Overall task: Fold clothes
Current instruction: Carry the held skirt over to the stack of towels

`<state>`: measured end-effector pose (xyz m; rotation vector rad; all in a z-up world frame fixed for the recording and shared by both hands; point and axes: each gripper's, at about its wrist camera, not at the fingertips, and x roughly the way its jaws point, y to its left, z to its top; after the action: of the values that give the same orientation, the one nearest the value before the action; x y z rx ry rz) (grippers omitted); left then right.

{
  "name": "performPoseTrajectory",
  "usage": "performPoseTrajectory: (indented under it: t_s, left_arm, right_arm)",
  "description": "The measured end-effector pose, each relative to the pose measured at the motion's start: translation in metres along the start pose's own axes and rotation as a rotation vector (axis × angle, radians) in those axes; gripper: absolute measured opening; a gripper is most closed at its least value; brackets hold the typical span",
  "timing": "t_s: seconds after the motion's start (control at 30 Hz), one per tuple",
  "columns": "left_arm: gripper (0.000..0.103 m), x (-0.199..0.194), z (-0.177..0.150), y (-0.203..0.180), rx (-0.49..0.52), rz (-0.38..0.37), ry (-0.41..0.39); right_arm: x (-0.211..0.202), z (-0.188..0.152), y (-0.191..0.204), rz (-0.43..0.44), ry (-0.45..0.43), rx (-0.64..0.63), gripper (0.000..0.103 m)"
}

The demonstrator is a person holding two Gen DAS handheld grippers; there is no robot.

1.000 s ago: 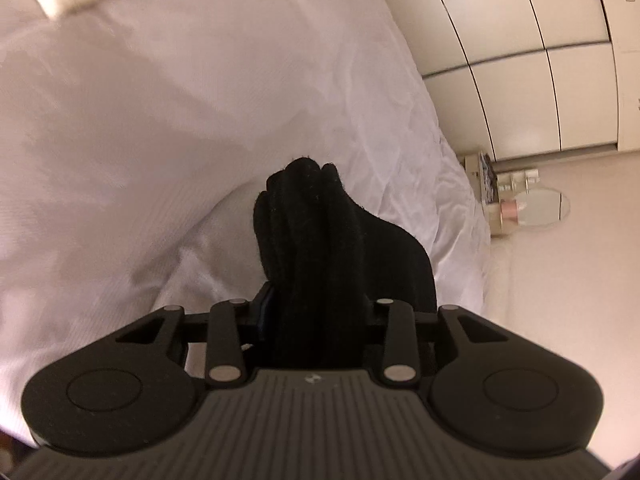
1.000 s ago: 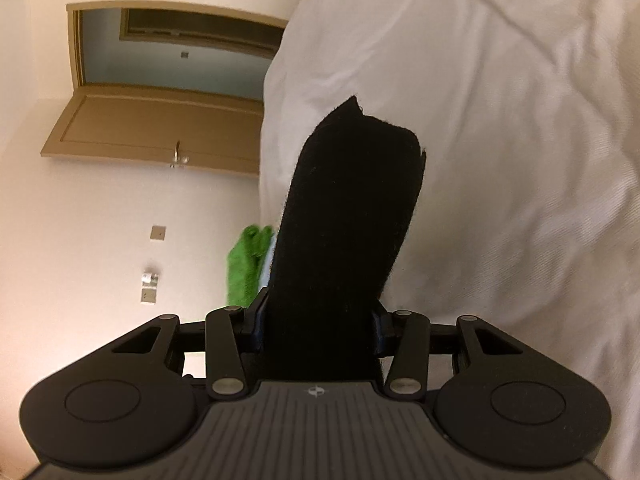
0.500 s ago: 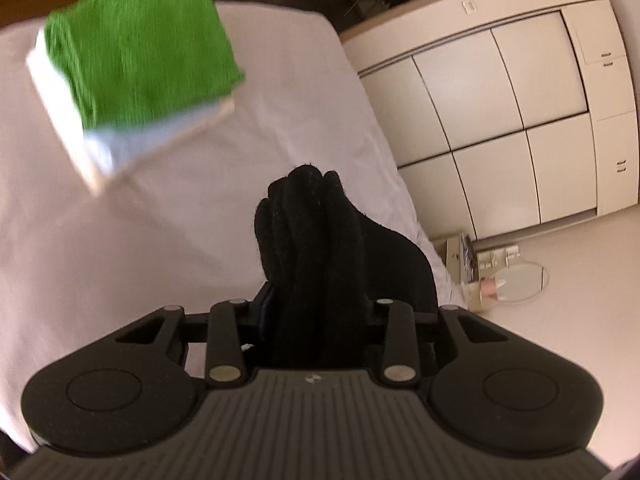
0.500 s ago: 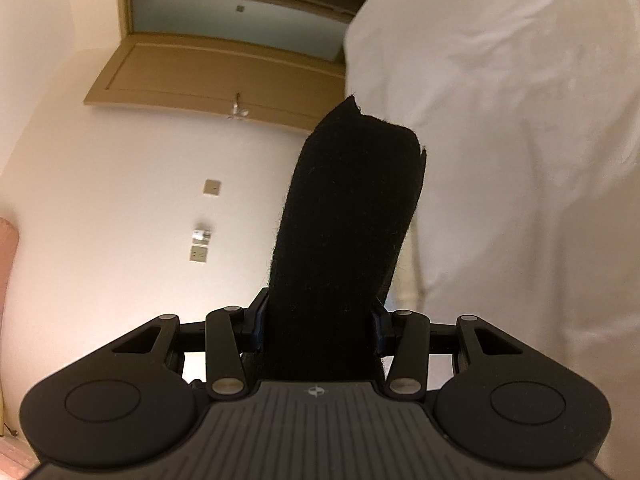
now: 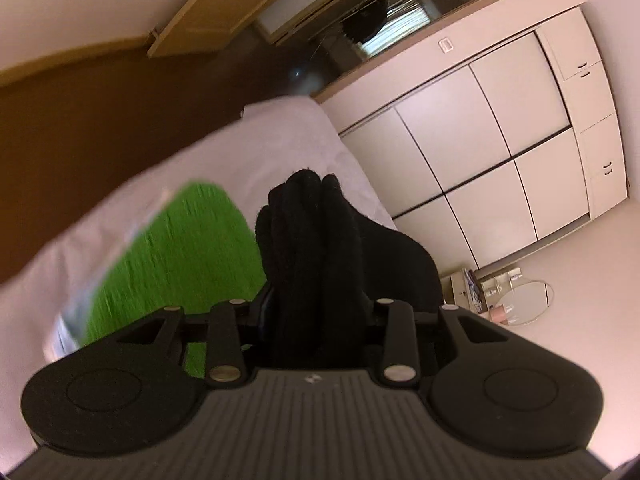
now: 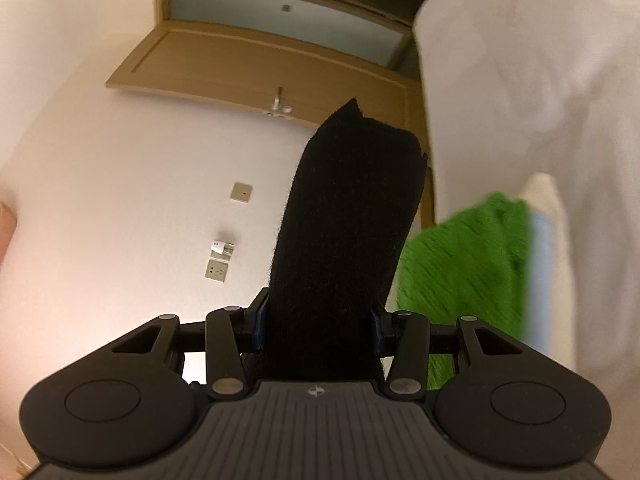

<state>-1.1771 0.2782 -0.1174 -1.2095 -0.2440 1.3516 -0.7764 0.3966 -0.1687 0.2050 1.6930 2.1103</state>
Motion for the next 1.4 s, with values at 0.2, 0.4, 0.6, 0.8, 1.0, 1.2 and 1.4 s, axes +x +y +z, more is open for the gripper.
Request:
performPoseTrajectory:
  t_s: [0.2,0.4,0.6,0.8,1.0,1.2,1.4]
  left_arm:
    - [0.036,0.056,-0.009,0.084,-0.012,0.115,0.079]
    - [0.032,0.057,-0.021,0.106,-0.047,0.080,0.053]
    - [0.027,0.039,-0.019,0.113,-0.059,0.086,0.017]
    - [0.039,0.049,-0.021,0.116,-0.092,0.143,0.049]
    - [0.036,0.014,-0.012,0.083,-0.026,0.261,0.017]
    - [0.027,-0.017,-0.013,0.020,0.252,0.339,0.009]
    - [0.016,0.012,-0.037,0.018,0.427,0.352,0.089]
  right_arm:
    - [0.064,-0.025,-0.063,-0.154,0.047,0.038,0.047]
    - [0.069,-0.036,-0.101,-0.303,0.071,0.113,0.050]
    - [0.069,-0.042,-0.077,-0.268,0.126,0.019,0.049]
    - [0.063,-0.053,-0.087,-0.362,0.117,0.090,0.054]
    - [0.064,-0.050,-0.029,-0.539,0.094,-0.176,0.085]
    - [0.044,-0.081,0.024,-0.630,0.083,-0.488,0.063]
    - [0.063,-0.121,0.053,-0.610,0.167,-0.777,0.056]
